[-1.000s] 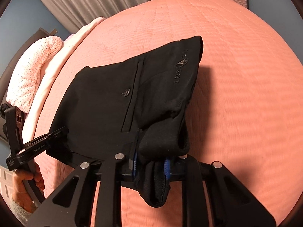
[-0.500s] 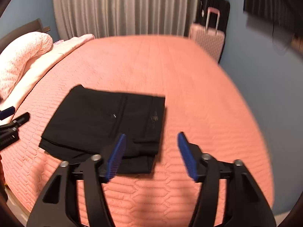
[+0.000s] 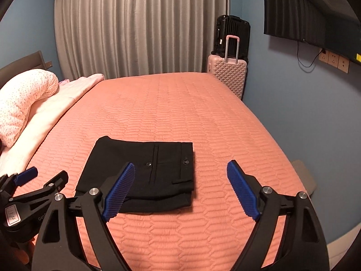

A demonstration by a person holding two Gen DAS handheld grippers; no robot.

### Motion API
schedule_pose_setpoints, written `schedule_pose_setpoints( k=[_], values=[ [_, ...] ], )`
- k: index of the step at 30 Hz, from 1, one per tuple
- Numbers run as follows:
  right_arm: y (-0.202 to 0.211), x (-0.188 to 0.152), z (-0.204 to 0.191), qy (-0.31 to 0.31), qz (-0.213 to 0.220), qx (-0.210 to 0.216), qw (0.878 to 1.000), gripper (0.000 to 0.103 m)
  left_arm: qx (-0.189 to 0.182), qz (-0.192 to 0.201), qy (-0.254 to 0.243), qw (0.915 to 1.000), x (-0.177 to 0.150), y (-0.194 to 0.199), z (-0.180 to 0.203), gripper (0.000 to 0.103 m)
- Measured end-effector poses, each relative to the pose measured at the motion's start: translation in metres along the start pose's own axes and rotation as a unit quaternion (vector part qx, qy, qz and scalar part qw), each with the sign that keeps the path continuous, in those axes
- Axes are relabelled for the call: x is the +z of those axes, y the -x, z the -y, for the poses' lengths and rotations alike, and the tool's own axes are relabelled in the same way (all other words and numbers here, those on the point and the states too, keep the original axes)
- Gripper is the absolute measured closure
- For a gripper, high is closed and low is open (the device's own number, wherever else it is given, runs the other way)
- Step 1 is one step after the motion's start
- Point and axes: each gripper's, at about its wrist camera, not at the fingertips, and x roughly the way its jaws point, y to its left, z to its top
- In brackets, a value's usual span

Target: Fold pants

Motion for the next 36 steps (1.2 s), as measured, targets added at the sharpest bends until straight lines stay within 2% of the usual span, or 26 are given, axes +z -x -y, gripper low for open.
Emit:
schedule_pose_setpoints(
  k=[6, 15, 36],
  values=[
    [0.012, -0.003, -0.009, 0.016, 0.003, 0.009, 1.000, 0.021, 0.004, -0.002, -0.016, 0.9999, -0.013, 0.013, 0.001, 0.029],
    [0.008, -0.004, -0.013, 0.010, 0.001, 0.008, 1.000, 0.021, 0.018, -0.007, -0.007, 0.9998, -0.022, 0.010, -0.006, 0.029],
    [0.005, -0.018, -0.015, 0.005, -0.012, 0.006, 1.000, 0.021, 0.022, -0.012, -0.003, 0.9997, -0.021, 0.003, -0.009, 0.029]
  ],
)
